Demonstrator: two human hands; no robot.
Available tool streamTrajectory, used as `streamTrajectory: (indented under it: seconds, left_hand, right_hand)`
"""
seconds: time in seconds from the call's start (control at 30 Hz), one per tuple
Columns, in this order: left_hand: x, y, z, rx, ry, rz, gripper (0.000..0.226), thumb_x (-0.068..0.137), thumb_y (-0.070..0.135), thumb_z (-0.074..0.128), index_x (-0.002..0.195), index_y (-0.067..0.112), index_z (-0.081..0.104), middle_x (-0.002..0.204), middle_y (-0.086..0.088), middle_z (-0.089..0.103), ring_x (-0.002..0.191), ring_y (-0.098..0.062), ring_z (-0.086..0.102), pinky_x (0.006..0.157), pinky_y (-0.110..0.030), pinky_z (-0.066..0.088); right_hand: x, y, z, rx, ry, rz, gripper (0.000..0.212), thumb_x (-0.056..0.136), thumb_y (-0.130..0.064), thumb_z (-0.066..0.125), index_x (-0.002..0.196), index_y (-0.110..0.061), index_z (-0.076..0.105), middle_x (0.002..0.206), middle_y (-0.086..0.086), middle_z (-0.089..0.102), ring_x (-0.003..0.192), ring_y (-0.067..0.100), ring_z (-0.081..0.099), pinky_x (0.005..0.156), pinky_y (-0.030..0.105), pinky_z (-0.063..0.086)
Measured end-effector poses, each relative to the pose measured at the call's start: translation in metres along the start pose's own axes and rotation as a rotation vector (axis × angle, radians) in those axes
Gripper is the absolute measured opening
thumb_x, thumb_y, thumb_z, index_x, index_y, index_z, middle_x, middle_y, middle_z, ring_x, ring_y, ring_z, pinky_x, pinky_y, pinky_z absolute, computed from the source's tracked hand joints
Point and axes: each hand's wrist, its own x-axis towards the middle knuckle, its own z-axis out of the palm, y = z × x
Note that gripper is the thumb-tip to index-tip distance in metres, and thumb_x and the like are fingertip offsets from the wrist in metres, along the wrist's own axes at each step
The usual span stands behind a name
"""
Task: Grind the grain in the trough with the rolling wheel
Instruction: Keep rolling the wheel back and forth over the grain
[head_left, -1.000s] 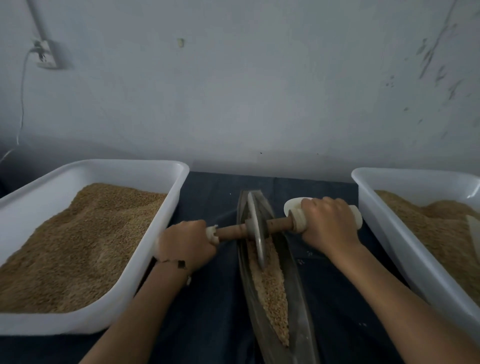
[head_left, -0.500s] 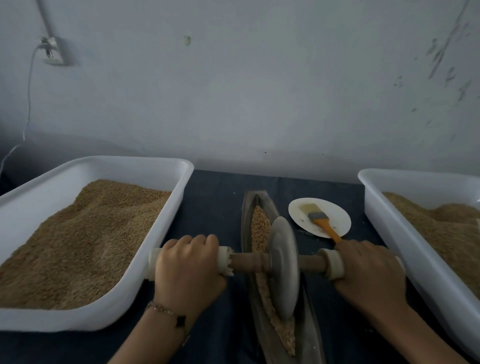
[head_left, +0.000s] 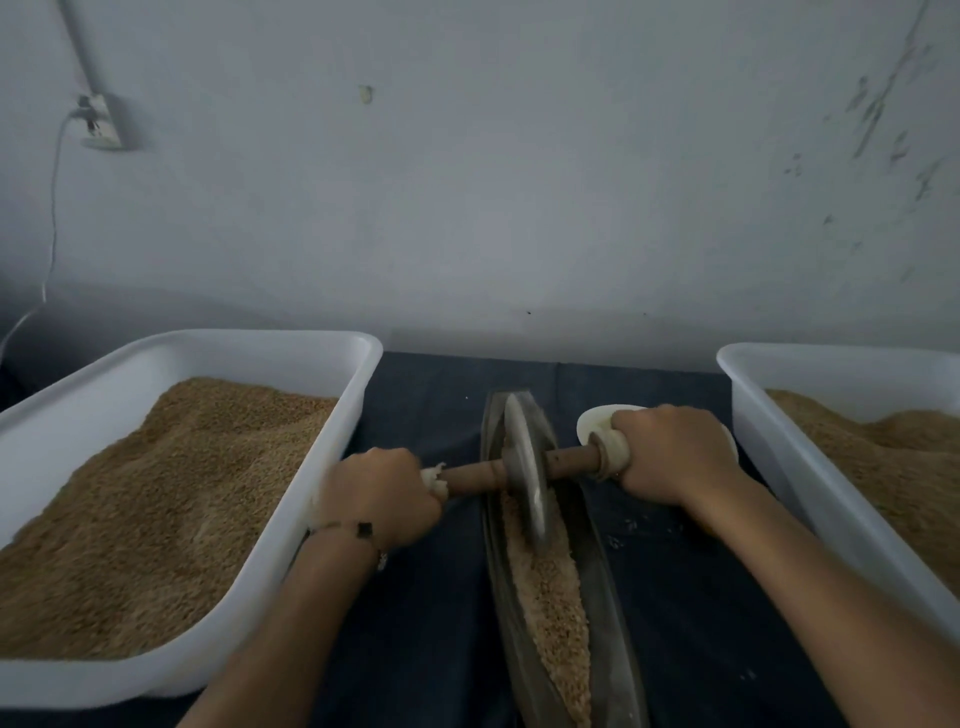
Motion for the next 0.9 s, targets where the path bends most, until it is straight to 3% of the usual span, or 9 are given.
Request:
streamTrajectory:
  seconds: [0.07, 0.17, 0.27, 0.4, 0.5, 0.57, 0.63, 0.77, 0.9]
  left_hand:
    - [-0.02, -0.002, 0.008, 0.007, 0.155, 0.036, 0.028, 0.078, 0.048, 0.057, 0.064, 0.026, 0.048, 0.063, 0.01, 0.054, 0.057, -0.01, 0.052, 0.05, -0.024, 0.035]
    - [-0.048, 0.003, 0.008, -0.012, 0.366, 0.19, 0.036, 0.049, 0.024, 0.083, 0.054, 0.017, 0.049, 0.048, 0.001, 0.049, 0.041, -0.018, 0.047, 0.044, -0.025, 0.035]
    - [-0.059, 0.015, -0.004, 0.005, 0.409, 0.235, 0.038, 0.04, 0.021, 0.087, 0.056, 0.014, 0.053, 0.05, -0.002, 0.052, 0.044, -0.021, 0.05, 0.047, -0.03, 0.041]
    - [-0.067, 0.039, -0.02, 0.112, 0.284, 0.305, 0.02, 0.074, 0.035, 0.067, 0.086, 0.024, 0.055, 0.083, 0.008, 0.06, 0.076, -0.013, 0.057, 0.072, -0.027, 0.04]
    - [-0.074, 0.041, -0.019, 0.069, 0.258, 0.369, 0.028, 0.059, 0.035, 0.078, 0.074, 0.024, 0.058, 0.068, 0.007, 0.06, 0.061, -0.012, 0.056, 0.06, -0.027, 0.042]
    - [-0.073, 0.036, -0.021, 0.087, 0.234, 0.37, 0.027, 0.064, 0.041, 0.073, 0.076, 0.027, 0.053, 0.071, 0.01, 0.058, 0.063, -0.009, 0.054, 0.061, -0.025, 0.039]
    - [-0.062, 0.032, -0.02, 0.119, 0.188, 0.359, 0.021, 0.078, 0.046, 0.057, 0.081, 0.03, 0.043, 0.075, 0.013, 0.051, 0.068, -0.006, 0.048, 0.065, -0.022, 0.035]
    - [-0.025, 0.029, -0.017, 0.083, -0.034, 0.286, 0.024, 0.082, 0.048, 0.05, 0.07, 0.027, 0.049, 0.066, 0.011, 0.052, 0.061, -0.004, 0.05, 0.058, -0.022, 0.04]
    - [0.018, 0.026, -0.025, -0.024, -0.341, 0.209, 0.022, 0.076, 0.04, 0.058, 0.069, 0.02, 0.063, 0.067, 0.005, 0.062, 0.065, -0.011, 0.06, 0.066, -0.026, 0.051]
  right_hand:
    - [-0.016, -0.007, 0.005, -0.025, 0.218, -0.069, 0.023, 0.061, -0.026, 0.07, 0.068, -0.024, 0.048, 0.058, -0.008, 0.046, 0.054, 0.02, 0.045, 0.053, 0.028, 0.033]
    - [-0.05, -0.01, 0.017, 0.05, 0.456, -0.05, 0.019, 0.063, -0.023, 0.073, 0.073, -0.01, 0.064, 0.06, 0.005, 0.059, 0.053, 0.027, 0.054, 0.052, 0.033, 0.04]
    - [-0.072, -0.009, 0.019, 0.052, 0.432, -0.047, 0.033, 0.048, -0.015, 0.086, 0.068, -0.012, 0.06, 0.058, 0.003, 0.057, 0.049, 0.024, 0.054, 0.048, 0.033, 0.04]
    - [-0.086, -0.028, 0.007, 0.093, 0.391, -0.157, 0.044, 0.035, -0.013, 0.088, 0.062, -0.019, 0.054, 0.053, -0.001, 0.056, 0.045, 0.016, 0.052, 0.042, 0.027, 0.036]
    - [-0.095, -0.028, 0.005, 0.117, 0.372, -0.201, 0.041, 0.036, -0.016, 0.087, 0.06, -0.021, 0.054, 0.052, -0.003, 0.054, 0.044, 0.012, 0.051, 0.041, 0.023, 0.033]
    - [-0.096, -0.025, 0.005, 0.115, 0.349, -0.213, 0.04, 0.036, -0.019, 0.086, 0.058, -0.023, 0.052, 0.049, -0.006, 0.051, 0.041, 0.01, 0.047, 0.04, 0.018, 0.024]
    - [-0.087, -0.026, -0.001, 0.104, 0.297, -0.213, 0.038, 0.043, -0.025, 0.083, 0.059, -0.025, 0.048, 0.049, -0.009, 0.047, 0.041, 0.01, 0.044, 0.042, 0.015, 0.016]
    - [-0.044, -0.023, -0.007, 0.135, -0.137, -0.14, 0.014, 0.075, -0.04, 0.056, 0.078, -0.03, 0.047, 0.068, -0.011, 0.045, 0.071, 0.017, 0.053, 0.056, 0.027, 0.033]
    - [0.01, -0.021, -0.008, 0.174, -0.433, -0.117, 0.008, 0.07, -0.027, 0.058, 0.074, -0.024, 0.063, 0.071, -0.004, 0.062, 0.069, 0.016, 0.06, 0.054, 0.028, 0.043]
